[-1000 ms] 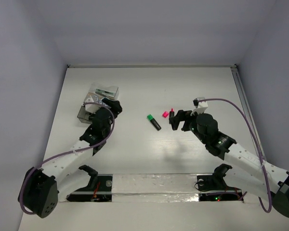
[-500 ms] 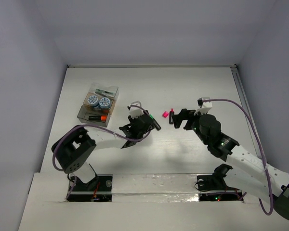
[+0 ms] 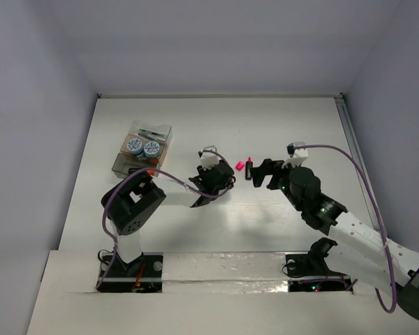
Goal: Sort the stationery into containers
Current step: Pick up the pen from the center of the board.
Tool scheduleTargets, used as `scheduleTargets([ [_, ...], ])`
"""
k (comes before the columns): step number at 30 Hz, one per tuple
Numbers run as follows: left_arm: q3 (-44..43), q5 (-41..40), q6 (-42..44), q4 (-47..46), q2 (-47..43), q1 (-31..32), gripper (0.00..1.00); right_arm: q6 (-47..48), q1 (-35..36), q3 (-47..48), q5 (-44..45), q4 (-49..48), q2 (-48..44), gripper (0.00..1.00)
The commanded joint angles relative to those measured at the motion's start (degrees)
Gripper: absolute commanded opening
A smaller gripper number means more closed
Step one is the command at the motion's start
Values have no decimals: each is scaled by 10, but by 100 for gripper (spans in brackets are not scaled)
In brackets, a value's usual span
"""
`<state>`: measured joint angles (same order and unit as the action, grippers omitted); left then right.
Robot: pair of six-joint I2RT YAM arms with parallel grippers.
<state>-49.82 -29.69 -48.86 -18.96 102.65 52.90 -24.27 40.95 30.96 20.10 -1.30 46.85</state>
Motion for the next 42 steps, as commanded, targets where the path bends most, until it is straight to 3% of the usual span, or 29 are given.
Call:
scheduleTargets([
  [1,-26,-7,10,8,1,3,50,-3,2,1,5,-15,-9,98],
  [18,-150,-49,147,125,94,3,40,-4,2,2,9,-12,-9,98],
  [23,-164,-58,172,139,105,8,30,-5,2,2,10,-11,-10,98],
  [26,-165,-55,177,145,110,8,30,-6,2,2,10,-11,-16,98],
  [28,-162,-56,176,146,108,8,23,-5,2,1,10,-10,-18,98],
  [33,-143,-70,170,137,68,8,3,-5,2,0,9,-10,-19,98],
  [37,-130,-94,163,138,-21,-2,2,-6,2,1,8,-10,-19,99],
  [42,-79,-46,125,95,-132,-93,2,-4,2,1,10,-6,-20,99],
])
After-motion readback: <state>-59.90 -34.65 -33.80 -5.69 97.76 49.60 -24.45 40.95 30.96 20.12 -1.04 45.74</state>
